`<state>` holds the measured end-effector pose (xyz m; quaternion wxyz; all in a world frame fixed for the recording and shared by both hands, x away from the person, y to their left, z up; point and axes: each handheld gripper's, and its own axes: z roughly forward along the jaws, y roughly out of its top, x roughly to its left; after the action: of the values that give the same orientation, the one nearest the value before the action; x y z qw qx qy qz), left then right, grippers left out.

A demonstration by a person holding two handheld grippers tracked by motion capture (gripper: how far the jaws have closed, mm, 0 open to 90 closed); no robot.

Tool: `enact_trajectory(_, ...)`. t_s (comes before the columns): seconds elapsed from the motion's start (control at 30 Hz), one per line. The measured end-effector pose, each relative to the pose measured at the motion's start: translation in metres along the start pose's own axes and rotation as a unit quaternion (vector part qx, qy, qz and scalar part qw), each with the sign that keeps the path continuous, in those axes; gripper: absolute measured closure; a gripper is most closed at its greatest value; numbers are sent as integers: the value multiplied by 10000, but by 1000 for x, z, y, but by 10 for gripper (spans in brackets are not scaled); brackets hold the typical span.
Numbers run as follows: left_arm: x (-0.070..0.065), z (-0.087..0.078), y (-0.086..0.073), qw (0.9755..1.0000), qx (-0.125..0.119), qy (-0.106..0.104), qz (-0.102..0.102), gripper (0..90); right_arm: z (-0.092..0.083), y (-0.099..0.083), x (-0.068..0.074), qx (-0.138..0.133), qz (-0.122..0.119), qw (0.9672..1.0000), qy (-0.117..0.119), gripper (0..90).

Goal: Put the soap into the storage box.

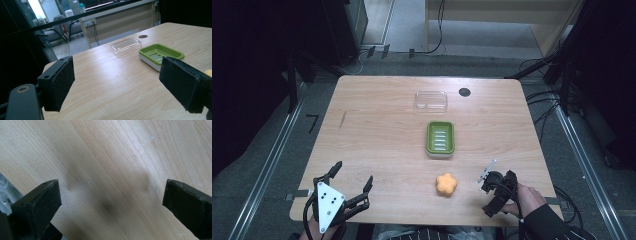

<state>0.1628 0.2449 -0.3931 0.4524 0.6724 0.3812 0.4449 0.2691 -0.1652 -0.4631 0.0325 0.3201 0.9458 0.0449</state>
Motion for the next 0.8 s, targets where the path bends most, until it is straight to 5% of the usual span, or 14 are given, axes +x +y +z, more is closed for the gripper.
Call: enact_trajectory(0.8,0,1,0,10000,15,17,-28,130,-2,5,4,-150,-9,9999,-14,21)
